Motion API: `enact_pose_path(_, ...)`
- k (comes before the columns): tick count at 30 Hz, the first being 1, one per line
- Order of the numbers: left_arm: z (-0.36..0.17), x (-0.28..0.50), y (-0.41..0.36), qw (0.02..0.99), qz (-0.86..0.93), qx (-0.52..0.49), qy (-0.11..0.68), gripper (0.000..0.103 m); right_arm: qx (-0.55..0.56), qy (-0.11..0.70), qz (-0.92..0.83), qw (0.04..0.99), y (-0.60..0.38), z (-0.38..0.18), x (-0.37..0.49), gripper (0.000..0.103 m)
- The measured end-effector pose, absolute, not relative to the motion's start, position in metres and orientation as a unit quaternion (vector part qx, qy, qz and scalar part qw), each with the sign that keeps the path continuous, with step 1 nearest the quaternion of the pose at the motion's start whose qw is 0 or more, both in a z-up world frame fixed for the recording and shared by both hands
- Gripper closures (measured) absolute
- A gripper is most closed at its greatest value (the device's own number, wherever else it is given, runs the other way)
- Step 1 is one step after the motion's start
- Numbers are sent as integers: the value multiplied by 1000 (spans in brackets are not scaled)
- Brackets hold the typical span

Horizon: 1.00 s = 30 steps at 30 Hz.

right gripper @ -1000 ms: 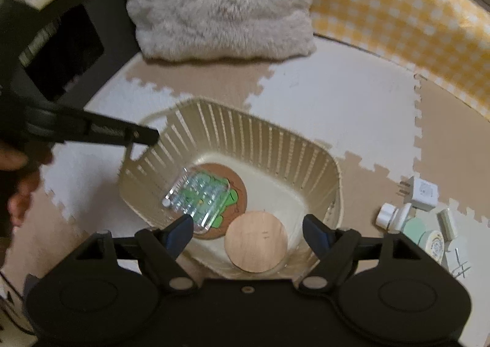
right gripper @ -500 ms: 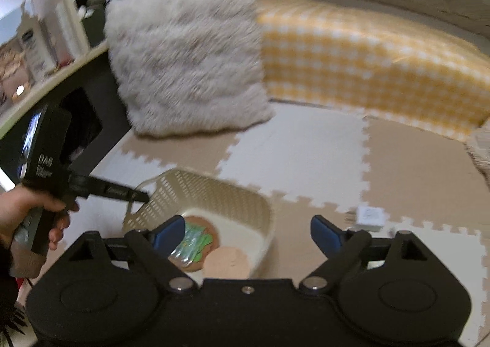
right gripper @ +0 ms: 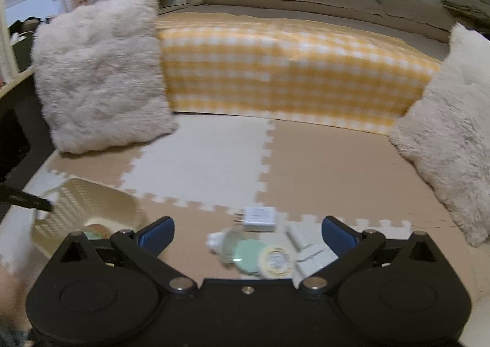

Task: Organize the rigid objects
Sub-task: 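Withdraw the right tool from the basket toward the remaining items, then grasp the white watch-band tool with the right tool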

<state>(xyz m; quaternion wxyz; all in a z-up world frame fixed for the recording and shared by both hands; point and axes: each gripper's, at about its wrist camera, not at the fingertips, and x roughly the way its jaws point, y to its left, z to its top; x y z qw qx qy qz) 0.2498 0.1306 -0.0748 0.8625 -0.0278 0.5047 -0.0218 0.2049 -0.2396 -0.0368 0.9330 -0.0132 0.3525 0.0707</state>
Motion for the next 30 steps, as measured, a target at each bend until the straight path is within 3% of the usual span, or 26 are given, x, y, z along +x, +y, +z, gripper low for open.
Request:
enact_pose_path(7,-75,248,126,862,-23,-6,506,96,-28,414,51,909,-276,-100,228,0)
enact_pose_path(15,-76,249,127,861,-26,-6,507,96,-40,453,76,888,-288,-134,249,26)
enact_pose_path(18,-76,250,127,861,-27,-4,507,96,-51,456,81,885,-289,-141,258,31)
enact_pose_path(30,-78,251,124,861,-25,3,508,96,-22,455,105,884,-311,-159,285,32)
